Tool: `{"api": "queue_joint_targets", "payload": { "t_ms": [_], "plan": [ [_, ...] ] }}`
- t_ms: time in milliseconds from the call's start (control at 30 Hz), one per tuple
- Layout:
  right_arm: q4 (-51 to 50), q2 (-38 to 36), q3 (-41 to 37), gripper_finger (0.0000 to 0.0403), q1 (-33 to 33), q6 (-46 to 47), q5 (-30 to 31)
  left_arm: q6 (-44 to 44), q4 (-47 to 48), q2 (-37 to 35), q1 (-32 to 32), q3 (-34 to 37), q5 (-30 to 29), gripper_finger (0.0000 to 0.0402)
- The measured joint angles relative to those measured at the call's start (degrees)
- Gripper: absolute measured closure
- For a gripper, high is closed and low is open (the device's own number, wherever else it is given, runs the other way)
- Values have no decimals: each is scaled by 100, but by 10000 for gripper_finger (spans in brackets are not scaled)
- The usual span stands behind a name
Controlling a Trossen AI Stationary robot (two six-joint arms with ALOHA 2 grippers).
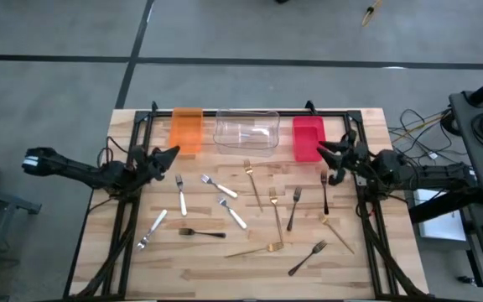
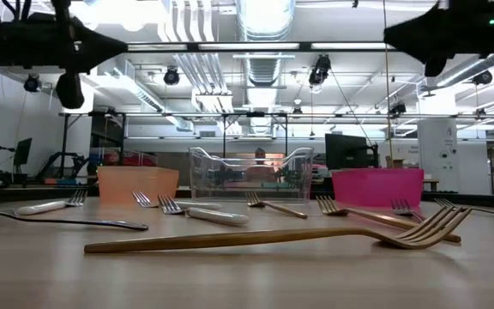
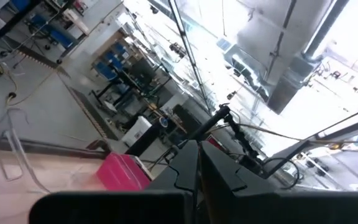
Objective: Sort silverware by color (type)
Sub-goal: Put the white fork into the transparent bin
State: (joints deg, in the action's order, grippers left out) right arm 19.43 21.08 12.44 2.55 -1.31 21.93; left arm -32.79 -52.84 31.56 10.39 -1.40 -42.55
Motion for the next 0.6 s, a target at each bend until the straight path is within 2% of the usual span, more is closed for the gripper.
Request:
{"api": "queue_joint_targets", "payload": {
  "t_ms": [100,200,300,400,600],
  "plan": [
    [-353,321,375,303,17,-88,491,-54,51,530,0,-348,4,402],
    [-724,560,769,303,56,-200,514,-18,352,1009,0,-810,11,402],
    [-1167,799,1200,303,85,-278,512,-178,1139,1306,0,-1302,10,402],
    [-1605,1011,1595,303,87,-340,513,-981,2666,1404,0,-1823,21,402],
    [-2373,1302,2147,303,87,-408,512,-3454,7060,1600,24,-3263,609,402]
  ]
}}
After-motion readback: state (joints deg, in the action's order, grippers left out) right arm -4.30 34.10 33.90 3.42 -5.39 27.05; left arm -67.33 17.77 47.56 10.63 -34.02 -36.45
